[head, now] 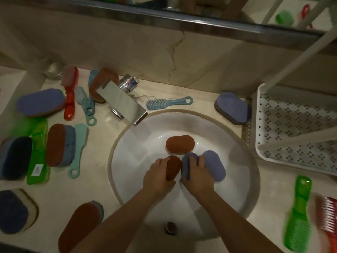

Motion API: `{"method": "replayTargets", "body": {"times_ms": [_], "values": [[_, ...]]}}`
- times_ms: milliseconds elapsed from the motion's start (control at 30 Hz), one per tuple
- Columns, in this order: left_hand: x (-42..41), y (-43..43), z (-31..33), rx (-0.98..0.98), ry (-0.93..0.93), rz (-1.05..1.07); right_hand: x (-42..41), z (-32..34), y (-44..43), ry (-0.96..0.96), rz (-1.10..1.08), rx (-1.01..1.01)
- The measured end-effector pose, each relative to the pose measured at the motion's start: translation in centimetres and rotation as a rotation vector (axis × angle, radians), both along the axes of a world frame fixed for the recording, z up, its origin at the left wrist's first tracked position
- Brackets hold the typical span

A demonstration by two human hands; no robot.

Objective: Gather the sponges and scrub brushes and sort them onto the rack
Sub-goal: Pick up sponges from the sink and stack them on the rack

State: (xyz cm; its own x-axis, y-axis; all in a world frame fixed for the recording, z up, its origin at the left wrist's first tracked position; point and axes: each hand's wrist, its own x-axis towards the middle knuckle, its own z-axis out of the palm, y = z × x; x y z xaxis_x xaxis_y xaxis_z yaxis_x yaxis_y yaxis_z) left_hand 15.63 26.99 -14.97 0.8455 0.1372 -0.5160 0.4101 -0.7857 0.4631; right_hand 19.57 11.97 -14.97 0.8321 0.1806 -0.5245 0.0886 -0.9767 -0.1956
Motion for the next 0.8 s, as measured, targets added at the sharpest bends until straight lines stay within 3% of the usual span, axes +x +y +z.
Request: {"method": "replayTargets", "body": {"times_ms": [200,467,667,733,800], "values": [[-0.5,-0.2,-0.4,0.034,-0.095,0.012,0.3,0.2,0.0,0.048,-0.108,0.134],[-0.2,-2.4,3.2,-0.321,-0.081,0.459,0.5,4.4,-1.3,0.049,-0.603,0.594],[-0.9,-5.9,6.8,-0.677,-0.112,0.662,-0.5,9.1,-2.6,0.306,-1.093,0.970],[-1.4,-7.2,8.4,-0.727,-0.151,0.696,-1.2,10.1,-3.7,0.337,-1.116,1.017],[-1.9,-8.5,9.9,-0.747,-0.191,0.715,-1.7,11.3,-5.2,0.243,-0.974,0.999]]}}
